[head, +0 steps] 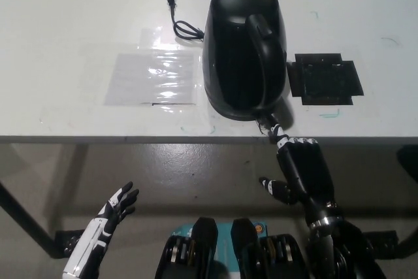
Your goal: A kettle is kept at the center of the table close to the robot and the robot uses its right index finger to press downwards on the transparent start boiling button
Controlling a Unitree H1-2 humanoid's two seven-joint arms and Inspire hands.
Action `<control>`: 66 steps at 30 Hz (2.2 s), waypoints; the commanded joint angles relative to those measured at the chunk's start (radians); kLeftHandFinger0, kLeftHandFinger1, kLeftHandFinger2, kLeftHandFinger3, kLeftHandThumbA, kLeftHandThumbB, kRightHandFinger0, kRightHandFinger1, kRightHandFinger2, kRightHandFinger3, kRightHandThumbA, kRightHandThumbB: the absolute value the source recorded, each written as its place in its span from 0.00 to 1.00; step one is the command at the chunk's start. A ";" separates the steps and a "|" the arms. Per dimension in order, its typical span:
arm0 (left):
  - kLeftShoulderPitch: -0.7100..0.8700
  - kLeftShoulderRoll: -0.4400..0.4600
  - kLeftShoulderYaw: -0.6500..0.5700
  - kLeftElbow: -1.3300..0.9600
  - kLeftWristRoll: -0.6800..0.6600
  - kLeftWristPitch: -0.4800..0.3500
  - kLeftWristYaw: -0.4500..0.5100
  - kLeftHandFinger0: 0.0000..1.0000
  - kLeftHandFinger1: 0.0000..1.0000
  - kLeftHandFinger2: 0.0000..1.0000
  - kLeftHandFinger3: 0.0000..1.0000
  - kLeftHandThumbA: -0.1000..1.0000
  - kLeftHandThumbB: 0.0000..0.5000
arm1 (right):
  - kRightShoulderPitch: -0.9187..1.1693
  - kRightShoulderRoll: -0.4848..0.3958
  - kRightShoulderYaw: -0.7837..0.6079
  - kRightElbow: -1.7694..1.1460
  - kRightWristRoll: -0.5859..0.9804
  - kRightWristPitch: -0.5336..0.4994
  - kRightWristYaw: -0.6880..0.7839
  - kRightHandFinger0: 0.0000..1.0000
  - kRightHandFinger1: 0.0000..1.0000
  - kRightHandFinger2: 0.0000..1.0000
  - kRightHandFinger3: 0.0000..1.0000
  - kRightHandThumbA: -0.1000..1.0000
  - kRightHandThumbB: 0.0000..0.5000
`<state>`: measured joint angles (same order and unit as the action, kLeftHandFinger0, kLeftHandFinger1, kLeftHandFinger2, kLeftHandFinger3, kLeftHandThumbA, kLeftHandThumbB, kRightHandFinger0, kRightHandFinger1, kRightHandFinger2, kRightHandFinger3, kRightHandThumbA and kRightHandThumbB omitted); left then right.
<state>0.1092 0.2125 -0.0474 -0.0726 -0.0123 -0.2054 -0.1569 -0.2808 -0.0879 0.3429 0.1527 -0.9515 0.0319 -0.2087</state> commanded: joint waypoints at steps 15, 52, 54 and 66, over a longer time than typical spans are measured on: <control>-0.012 0.014 0.000 -0.038 -0.005 -0.038 -0.028 1.00 1.00 1.00 1.00 1.00 0.79 | -0.083 0.005 0.022 0.074 0.010 0.012 -0.018 0.00 0.00 0.00 1.00 1.00 0.60; -0.004 0.009 0.001 -0.032 -0.003 -0.050 -0.033 1.00 1.00 1.00 1.00 1.00 0.79 | -0.111 -0.009 0.012 0.178 0.017 0.052 -0.029 0.00 0.00 0.00 1.00 1.00 0.60; -0.003 0.010 0.001 -0.037 -0.006 -0.043 -0.034 1.00 1.00 1.00 1.00 1.00 0.80 | -0.112 -0.006 0.010 0.178 0.022 0.050 -0.029 0.00 0.00 0.00 1.00 1.00 0.59; 0.002 0.011 0.000 -0.042 -0.002 -0.037 -0.035 1.00 1.00 1.00 1.00 1.00 0.80 | -0.120 -0.002 0.016 0.187 0.022 0.051 -0.026 0.00 0.00 0.00 1.00 1.00 0.60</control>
<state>0.1091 0.2121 -0.0461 -0.0793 -0.0128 -0.2116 -0.1807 -0.3583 -0.0922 0.3572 0.3407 -0.9458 0.0761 -0.2130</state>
